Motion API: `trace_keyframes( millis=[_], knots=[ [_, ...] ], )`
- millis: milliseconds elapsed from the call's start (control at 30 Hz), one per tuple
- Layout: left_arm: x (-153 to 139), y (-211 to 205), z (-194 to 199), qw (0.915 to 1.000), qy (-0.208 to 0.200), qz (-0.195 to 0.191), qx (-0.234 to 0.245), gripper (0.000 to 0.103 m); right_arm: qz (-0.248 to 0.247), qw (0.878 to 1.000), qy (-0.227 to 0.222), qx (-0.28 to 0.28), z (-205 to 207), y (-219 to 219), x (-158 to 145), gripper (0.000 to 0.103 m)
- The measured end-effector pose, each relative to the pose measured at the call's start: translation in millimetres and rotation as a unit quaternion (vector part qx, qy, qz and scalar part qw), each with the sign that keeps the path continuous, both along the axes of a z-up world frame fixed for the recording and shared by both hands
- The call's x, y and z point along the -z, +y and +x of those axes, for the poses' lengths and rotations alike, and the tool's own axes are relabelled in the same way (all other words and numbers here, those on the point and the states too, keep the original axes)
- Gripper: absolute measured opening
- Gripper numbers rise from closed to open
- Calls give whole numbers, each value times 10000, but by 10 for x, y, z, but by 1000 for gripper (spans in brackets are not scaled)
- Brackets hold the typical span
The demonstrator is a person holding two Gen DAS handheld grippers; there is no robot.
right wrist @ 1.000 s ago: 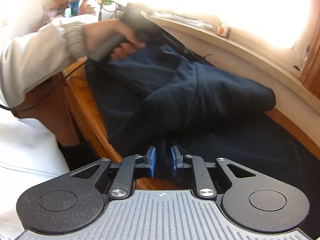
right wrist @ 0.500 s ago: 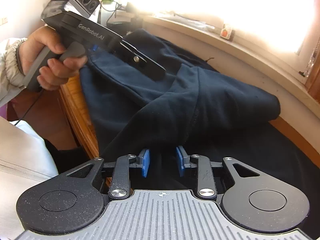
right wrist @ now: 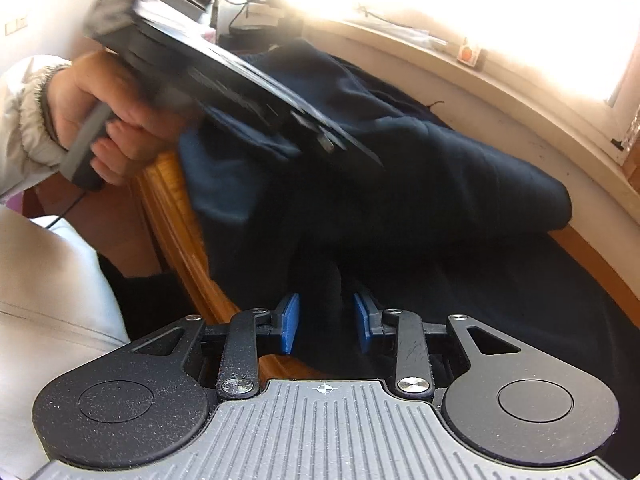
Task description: Fold clothes
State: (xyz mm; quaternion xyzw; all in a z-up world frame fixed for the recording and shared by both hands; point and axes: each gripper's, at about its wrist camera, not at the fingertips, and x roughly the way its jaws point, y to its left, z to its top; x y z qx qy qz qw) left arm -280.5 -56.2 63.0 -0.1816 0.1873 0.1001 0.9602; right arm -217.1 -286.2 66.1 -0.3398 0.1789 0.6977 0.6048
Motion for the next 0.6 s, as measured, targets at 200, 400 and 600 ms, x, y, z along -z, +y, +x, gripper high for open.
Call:
trace_keyframes(
  millis=[200,400,600],
  knots=[
    [-73,-58,-142,10000,14,-20,49,7,1,9999,171,9,30,24,-13,32],
    [-127,3,-146,9999,-5,-8,-171,21,238,9992,216,-236,0,-162,-138,3],
    [-286,405,-437,9964,-220,172,-797,43,-30,9993,144,-351,-41,-264,-77,3]
  ],
)
